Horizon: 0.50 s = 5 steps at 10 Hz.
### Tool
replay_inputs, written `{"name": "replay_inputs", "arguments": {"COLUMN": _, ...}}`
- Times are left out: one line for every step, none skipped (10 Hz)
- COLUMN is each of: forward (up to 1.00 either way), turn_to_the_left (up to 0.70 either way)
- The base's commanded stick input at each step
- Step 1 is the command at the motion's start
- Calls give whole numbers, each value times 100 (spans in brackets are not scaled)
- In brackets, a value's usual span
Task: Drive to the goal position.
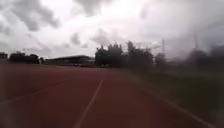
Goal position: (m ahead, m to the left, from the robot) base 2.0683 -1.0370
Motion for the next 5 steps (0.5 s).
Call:
{"name": "replay_inputs", "arguments": {"forward": 85, "turn_to_the_left": 0}}
{"name": "replay_inputs", "arguments": {"forward": 85, "turn_to_the_left": 0}}
{"name": "replay_inputs", "arguments": {"forward": 85, "turn_to_the_left": 0}}
{"name": "replay_inputs", "arguments": {"forward": 85, "turn_to_the_left": 0}}
{"name": "replay_inputs", "arguments": {"forward": 85, "turn_to_the_left": 0}}
